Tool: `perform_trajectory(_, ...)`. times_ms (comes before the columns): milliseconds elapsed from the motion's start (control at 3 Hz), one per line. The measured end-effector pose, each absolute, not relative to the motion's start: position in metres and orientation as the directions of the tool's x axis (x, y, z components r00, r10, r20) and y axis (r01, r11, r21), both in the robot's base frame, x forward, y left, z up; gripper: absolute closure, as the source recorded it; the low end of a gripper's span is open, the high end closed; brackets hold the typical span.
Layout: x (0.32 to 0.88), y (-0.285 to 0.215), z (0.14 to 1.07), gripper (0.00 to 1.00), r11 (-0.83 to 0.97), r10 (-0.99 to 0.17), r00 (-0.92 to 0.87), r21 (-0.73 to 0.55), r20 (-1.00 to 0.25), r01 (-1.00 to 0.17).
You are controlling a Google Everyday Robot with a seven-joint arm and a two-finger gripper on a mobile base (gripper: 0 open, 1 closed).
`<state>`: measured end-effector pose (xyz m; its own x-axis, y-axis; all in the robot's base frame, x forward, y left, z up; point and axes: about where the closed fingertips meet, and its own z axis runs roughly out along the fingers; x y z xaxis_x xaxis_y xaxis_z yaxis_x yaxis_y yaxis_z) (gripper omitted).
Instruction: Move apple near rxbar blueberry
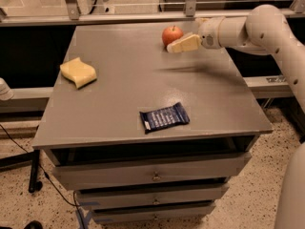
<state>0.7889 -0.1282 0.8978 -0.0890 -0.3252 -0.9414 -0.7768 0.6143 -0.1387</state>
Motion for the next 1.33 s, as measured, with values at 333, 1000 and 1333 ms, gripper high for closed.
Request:
perform_trajectory(333, 0.813, -0.120, 0.884, 0.00, 0.627, -0.304, -0.098, -0.122, -0.947, -0.769)
perform_trajectory(1000, 0.853, -0.111, 0.858, 0.16, 0.664, -0.289, -0.125, -0.105, -0.949, -0.740)
perform_trajectory(1333, 0.858, -0.111, 0.853, 0.38, 0.678, -0.275, -0.137, -0.091, -0.952, -0.729)
